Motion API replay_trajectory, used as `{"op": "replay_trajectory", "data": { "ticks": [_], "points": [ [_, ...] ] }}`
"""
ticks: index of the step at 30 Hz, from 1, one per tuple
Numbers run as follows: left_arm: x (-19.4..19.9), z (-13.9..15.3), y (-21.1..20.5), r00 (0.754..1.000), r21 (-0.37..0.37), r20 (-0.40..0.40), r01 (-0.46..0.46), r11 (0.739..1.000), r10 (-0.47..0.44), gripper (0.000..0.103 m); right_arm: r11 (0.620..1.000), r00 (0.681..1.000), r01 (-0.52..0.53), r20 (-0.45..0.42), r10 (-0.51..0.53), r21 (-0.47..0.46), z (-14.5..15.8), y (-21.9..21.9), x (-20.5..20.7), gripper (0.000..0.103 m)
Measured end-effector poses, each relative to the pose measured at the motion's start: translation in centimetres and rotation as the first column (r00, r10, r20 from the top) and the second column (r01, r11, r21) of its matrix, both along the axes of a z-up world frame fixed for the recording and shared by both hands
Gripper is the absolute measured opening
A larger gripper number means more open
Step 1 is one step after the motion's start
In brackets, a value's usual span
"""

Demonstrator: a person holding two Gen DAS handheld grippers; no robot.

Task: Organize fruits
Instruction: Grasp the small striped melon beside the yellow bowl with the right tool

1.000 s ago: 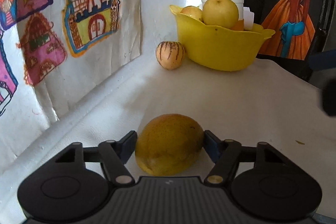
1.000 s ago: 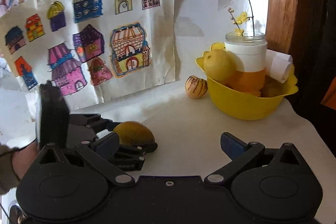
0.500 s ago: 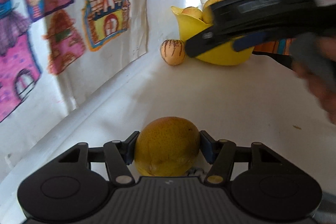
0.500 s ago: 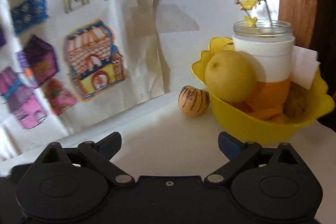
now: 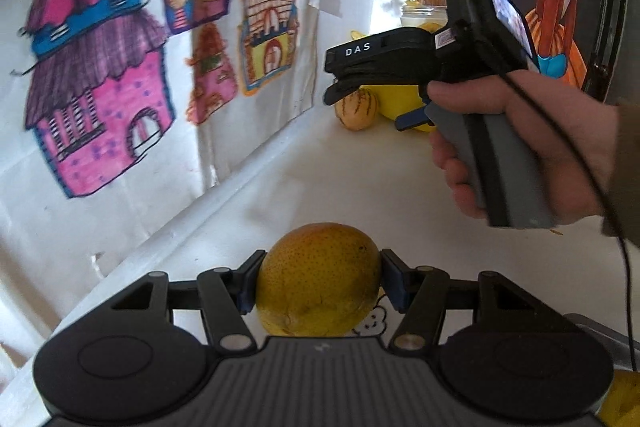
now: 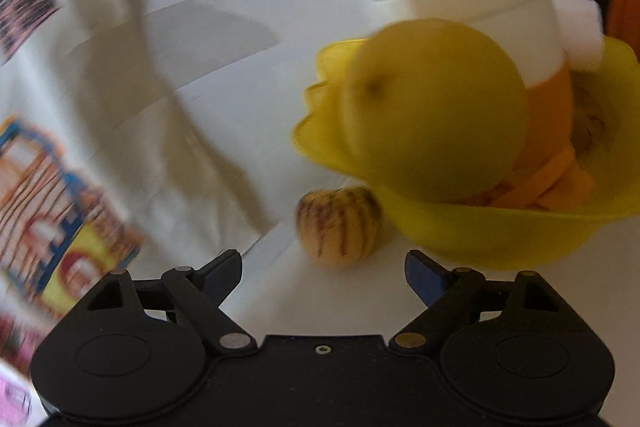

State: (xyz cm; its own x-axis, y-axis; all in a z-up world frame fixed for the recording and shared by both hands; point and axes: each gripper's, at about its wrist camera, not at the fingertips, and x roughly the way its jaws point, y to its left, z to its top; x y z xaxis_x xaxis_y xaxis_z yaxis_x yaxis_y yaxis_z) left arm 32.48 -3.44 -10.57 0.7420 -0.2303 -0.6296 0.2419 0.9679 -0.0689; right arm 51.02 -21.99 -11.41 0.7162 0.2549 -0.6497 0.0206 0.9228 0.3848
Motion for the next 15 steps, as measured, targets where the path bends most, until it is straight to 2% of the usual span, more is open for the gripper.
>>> {"op": "replay_trajectory", "data": {
  "ticks": [5,10,12,15],
  "points": [
    [-0.5,-0.3,1.1,1.0,-0.015,-0.005,-0.014,1.0,0.013,0.064,0.996,0.996,0.091,0.0,-0.091,0.011,-1.0,0.6,1.1,0.082],
    [-1.2,-0.4,1.3,1.0,-0.019,-0.01,-0.014,1.0,0.014,0.064,0.985,0.985,0.171,0.017,-0.171,0.004,-1.7,2.0,1.9,0.08],
    [-1.2,-0.4,1.5,1.0,-0.018,-0.013,-0.018,1.0,0.017,0.064,0.98,0.98,0.198,0.019,-0.198,0.006,-1.8,2.1,1.9,0.053],
    [-1.3,-0.4,1.8,0.999,-0.021,-0.017,-0.027,0.999,0.027,0.064,0.982,0.982,0.186,0.022,-0.186,0.009,-1.7,2.3,1.8,0.053]
  ]
}}
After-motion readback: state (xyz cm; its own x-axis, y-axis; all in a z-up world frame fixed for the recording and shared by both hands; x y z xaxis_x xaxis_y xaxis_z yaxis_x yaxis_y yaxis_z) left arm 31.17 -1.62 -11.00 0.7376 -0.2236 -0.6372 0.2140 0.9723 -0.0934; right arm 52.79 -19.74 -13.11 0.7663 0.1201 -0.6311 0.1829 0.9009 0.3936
